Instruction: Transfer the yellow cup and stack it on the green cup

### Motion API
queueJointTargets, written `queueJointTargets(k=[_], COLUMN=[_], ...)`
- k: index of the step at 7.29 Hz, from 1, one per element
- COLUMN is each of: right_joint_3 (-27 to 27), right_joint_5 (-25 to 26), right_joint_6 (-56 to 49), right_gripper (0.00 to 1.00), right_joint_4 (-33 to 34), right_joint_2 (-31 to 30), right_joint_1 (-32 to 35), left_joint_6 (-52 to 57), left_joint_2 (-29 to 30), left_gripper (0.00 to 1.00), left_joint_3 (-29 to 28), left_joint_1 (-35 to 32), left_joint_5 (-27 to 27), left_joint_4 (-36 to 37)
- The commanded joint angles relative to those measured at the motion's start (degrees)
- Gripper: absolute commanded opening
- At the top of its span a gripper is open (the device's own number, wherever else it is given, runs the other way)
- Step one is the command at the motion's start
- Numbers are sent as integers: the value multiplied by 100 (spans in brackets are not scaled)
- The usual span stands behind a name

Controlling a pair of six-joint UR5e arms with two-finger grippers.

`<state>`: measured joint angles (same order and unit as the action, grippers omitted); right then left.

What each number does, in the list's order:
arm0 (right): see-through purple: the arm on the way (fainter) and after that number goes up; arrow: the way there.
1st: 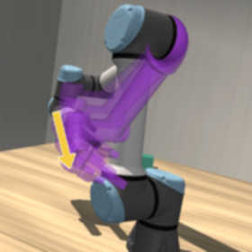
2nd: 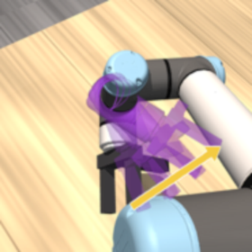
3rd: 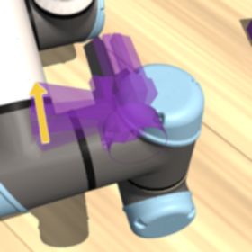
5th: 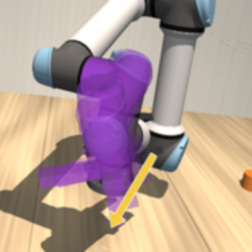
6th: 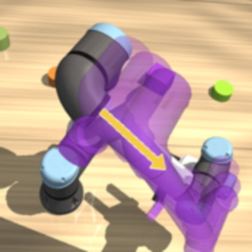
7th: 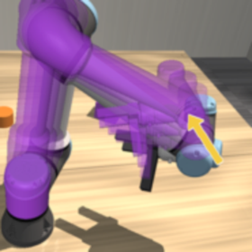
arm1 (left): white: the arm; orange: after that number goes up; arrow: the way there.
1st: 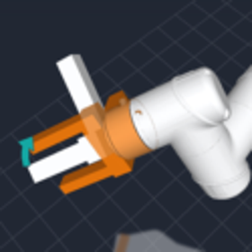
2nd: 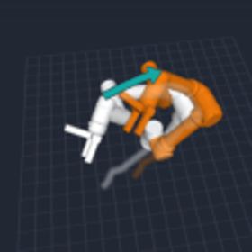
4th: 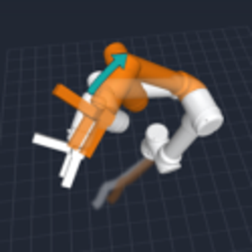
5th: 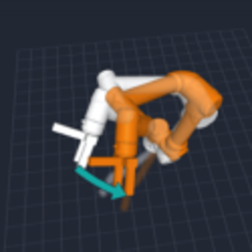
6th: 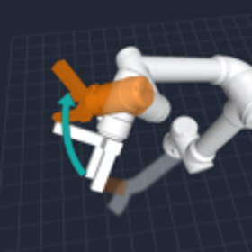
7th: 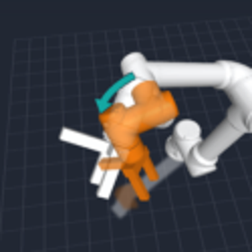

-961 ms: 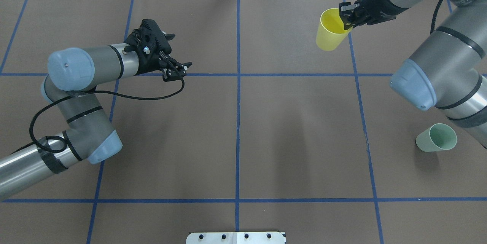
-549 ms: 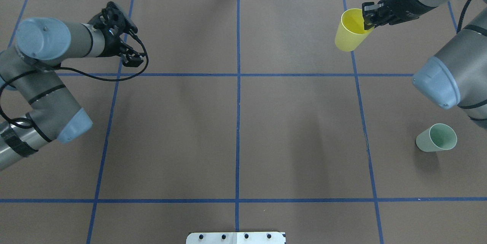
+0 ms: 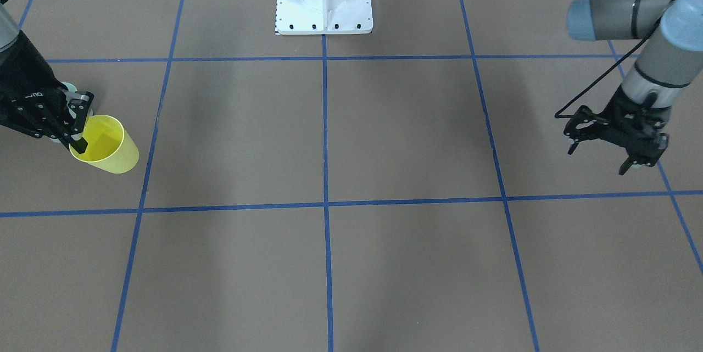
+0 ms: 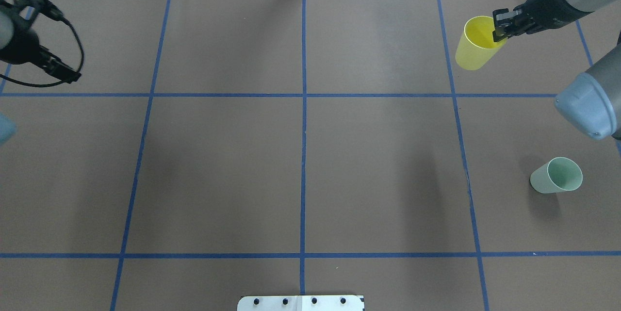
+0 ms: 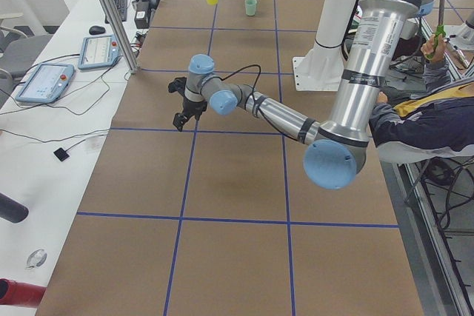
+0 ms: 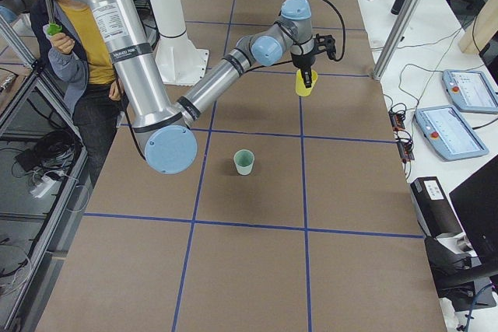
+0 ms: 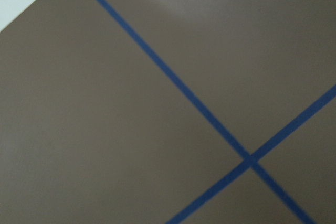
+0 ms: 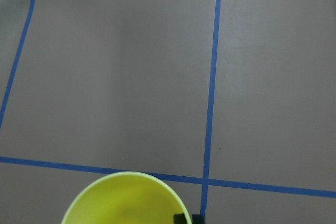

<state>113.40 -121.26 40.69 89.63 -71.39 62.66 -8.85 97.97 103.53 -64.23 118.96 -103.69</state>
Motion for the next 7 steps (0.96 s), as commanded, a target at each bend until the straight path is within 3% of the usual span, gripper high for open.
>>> queueJointTargets(k=[1,3,5,6,7], right_joint_3=[252,306,297,288,340], right_joint_5=[-475,-888,-1126,-1310,-1425], right_joint_6=[-822,-1727,-2527,-3001,-3084], right_gripper=[0,0,0,0,0], right_joint_4=[-16,-16,-16,-25,-42], right_joint_2=[-618,-1085,-1516,-1823,-2087], right_joint_1=[490,1044,1483,1694,1853], left_joint_6=[6,119,1852,2087,2098], left_joint_2=[-944,-1167,-1210,-1210,-1437], left_gripper=[100,100,100,100,100], left_joint_3=[650,660,617,607,599], left_joint_1=[-754,-1273,-1712,-2037,-2232], left_joint_5=[250,268,251,259,364], left_joint_4=[541,1119,1769,2383,2502])
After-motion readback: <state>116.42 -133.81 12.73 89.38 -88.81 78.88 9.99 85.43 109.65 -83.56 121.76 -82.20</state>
